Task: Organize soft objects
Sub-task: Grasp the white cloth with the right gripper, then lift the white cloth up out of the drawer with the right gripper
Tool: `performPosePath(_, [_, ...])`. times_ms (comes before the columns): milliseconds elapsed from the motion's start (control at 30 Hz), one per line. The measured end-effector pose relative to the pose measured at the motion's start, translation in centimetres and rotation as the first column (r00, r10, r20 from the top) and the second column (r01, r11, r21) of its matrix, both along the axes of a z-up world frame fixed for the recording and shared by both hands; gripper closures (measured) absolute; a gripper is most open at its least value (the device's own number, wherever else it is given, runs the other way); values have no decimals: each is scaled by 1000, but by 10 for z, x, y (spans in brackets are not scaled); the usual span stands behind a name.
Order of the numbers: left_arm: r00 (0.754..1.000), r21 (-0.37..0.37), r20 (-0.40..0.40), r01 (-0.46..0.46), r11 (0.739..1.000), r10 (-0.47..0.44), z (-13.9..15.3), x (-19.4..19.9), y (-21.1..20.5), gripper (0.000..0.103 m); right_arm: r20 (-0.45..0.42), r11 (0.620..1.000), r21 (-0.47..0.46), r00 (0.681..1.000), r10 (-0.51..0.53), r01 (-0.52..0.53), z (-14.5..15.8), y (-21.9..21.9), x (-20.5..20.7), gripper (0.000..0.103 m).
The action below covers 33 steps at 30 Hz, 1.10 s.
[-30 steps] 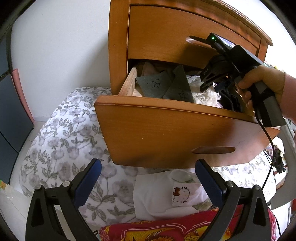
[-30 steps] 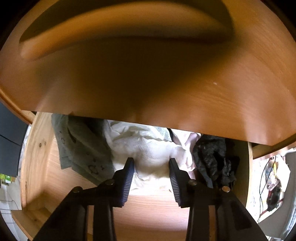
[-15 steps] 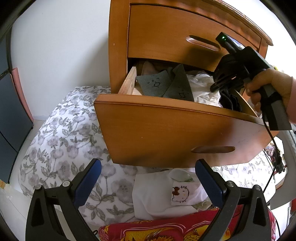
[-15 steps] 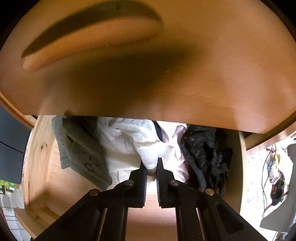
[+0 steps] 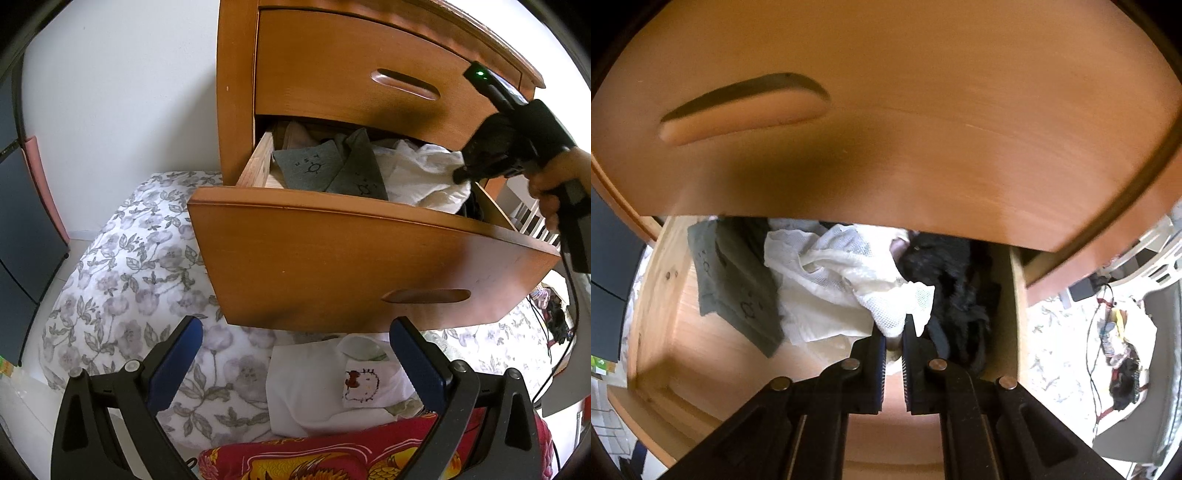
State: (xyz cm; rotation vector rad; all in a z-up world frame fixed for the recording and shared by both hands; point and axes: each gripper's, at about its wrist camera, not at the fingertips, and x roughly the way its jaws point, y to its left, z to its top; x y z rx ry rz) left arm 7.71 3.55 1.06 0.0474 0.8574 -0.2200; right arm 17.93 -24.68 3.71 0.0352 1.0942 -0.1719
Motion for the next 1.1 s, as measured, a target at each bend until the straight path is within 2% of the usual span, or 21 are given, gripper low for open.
performPosePath(333, [1000, 23, 5, -5, 1000, 5, 2, -3, -2, 2, -4, 1000, -21, 1000, 14, -14, 7, -6, -33, 95])
performPosePath(833, [1000, 56, 10, -9, 998, 8, 3, -5, -6, 2, 67, 996, -67, 996, 55, -51, 41, 3, -67, 95])
performPosePath(1100, [1000, 77, 12, -9, 997, 8, 3, -5, -8, 2, 163, 995, -67, 983, 88, -78, 82, 10, -92, 95])
